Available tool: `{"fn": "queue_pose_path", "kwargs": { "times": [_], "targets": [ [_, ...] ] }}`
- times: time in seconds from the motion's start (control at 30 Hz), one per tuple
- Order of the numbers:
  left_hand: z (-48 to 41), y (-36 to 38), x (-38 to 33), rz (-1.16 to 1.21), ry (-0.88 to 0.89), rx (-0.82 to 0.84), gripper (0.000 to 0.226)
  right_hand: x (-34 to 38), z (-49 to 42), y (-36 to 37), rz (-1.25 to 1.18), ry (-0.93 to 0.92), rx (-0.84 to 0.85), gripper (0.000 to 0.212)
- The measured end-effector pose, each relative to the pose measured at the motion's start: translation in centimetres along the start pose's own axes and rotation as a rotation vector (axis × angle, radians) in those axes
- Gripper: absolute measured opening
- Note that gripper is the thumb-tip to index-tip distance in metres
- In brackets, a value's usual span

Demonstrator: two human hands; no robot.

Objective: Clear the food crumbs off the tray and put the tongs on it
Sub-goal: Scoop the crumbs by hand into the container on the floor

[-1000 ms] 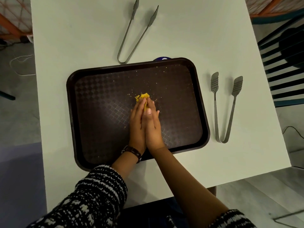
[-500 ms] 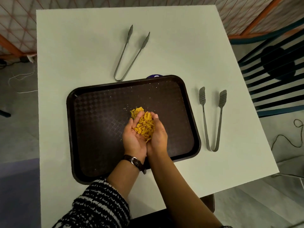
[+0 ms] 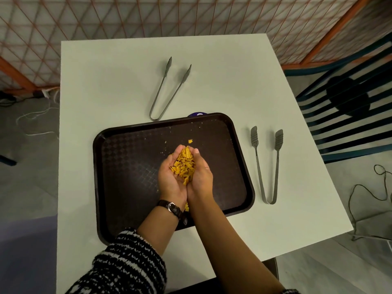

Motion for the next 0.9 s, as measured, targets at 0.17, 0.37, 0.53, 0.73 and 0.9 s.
{"fn": "queue_pose_path", "kwargs": {
  "times": [0.17, 0.37, 0.53, 0.73, 0.9],
  "targets": [
    [0.4, 0.4, -0.4, 0.012, 0.008, 0.01, 0.04, 0.5, 0.5, 0.2, -0.018, -0.012, 0.003, 0.024],
    [1.8, 1.1, -0.4, 0.034, 0.018, 0.066, 0.04, 1.3, 1.8, 0.3, -0.059, -0.015, 0.026, 0.018],
    [4.1, 2.5, 0.6, 0.031, -0.001, 0.08, 0.041, 2.8, 2.6, -0.6, -0.12, -0.018, 0.062, 0.017],
    [8.1, 4.1, 5.8, -0.064, 0.014, 0.135, 0.04, 7.0, 3.7, -5.9, -0.213, -0.05, 0.082, 0.019],
    [12.6, 4.5, 14.1, -0.106, -0.02, 0.182, 0.04, 11.6, 5.3, -14.1, -0.313, -0.106, 0.091, 0.011]
  ]
}}
Point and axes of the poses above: each hand's wrist, its own z-axis away from the middle knuckle, its own y-axis out of the palm, x = y × z, the point moved 7 cm from there along -z, towards the middle knuckle, and after that the axes turned 11 degrees about -x, right-handed, at the moved point
